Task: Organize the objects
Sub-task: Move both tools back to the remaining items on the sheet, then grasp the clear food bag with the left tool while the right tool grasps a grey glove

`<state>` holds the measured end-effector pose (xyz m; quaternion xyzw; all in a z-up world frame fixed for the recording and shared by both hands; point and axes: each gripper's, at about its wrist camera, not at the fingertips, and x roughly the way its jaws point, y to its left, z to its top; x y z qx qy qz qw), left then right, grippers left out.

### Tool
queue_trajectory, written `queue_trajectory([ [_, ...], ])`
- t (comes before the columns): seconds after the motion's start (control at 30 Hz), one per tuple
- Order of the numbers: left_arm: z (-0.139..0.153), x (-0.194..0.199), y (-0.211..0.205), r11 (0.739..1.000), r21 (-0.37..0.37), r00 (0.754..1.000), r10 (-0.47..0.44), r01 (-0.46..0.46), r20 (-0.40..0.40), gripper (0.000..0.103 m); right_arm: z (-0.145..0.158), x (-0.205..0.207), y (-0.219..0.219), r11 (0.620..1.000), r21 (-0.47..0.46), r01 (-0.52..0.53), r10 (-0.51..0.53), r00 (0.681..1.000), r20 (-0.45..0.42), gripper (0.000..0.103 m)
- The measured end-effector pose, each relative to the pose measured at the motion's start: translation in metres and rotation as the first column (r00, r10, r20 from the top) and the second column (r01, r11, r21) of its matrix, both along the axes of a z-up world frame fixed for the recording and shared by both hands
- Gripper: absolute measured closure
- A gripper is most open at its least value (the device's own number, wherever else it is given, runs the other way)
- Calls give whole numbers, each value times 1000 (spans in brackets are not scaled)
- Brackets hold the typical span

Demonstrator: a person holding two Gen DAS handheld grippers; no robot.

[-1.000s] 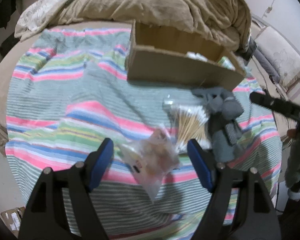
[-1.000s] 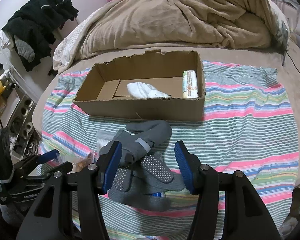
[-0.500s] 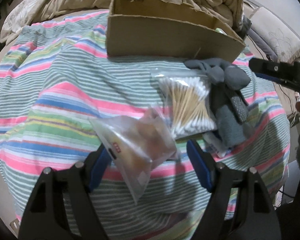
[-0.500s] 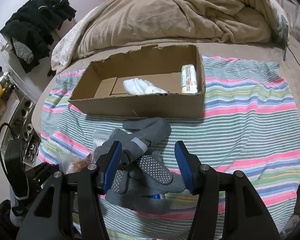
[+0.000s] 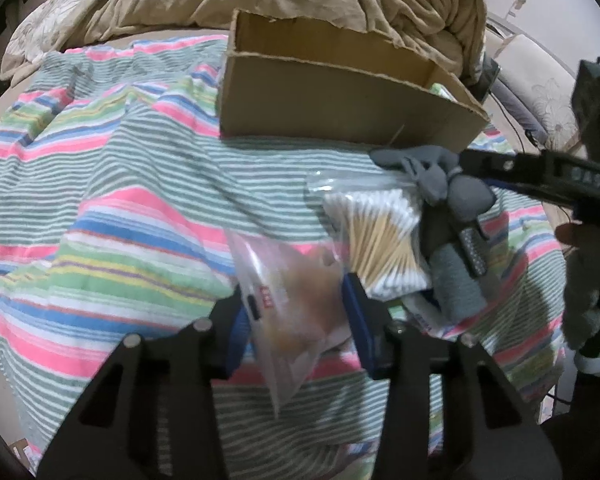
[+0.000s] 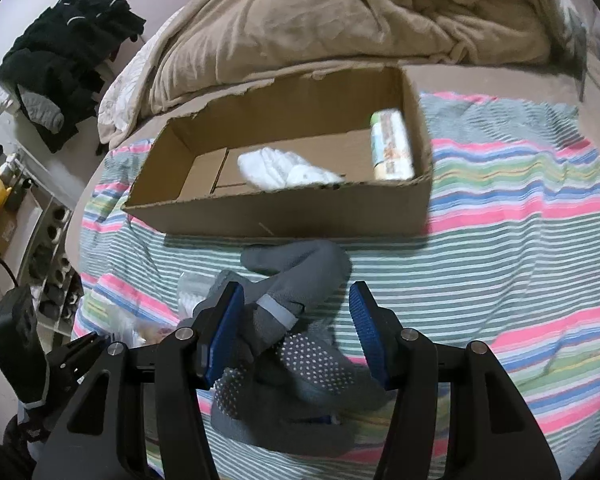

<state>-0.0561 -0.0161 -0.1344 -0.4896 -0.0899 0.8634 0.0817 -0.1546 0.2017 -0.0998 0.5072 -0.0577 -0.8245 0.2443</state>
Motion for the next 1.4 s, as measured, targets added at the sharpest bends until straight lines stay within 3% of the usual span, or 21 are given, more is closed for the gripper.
queue_trajectory([
  [0.1, 4, 4, -2, 1000, 8, 1000, 3, -3, -5, 61, -4, 2, -6, 1000, 6, -23, 23, 1000, 9, 47],
  [0.17, 8, 8, -3, 1000, 11, 1000, 5, -5, -15, 62, -4, 6, -9, 999, 4, -39, 39, 999, 0, 62],
  [0.43, 26, 15, -5, 1000, 18, 998, 3, -2, -59, 65, 17, 22, -7, 998, 13, -64, 65, 993, -98, 84],
  [0.93, 62, 22, -11, 999, 52, 990, 17, -10, -140, 66, 70, 42, 2, 997, -29, -66, 58, 974, -220, 86],
  [1.4, 106, -5, -16, 999, 41, 966, 14, -4, -257, 66, 112, 38, -6, 994, -58, -96, 74, 947, -314, 86],
])
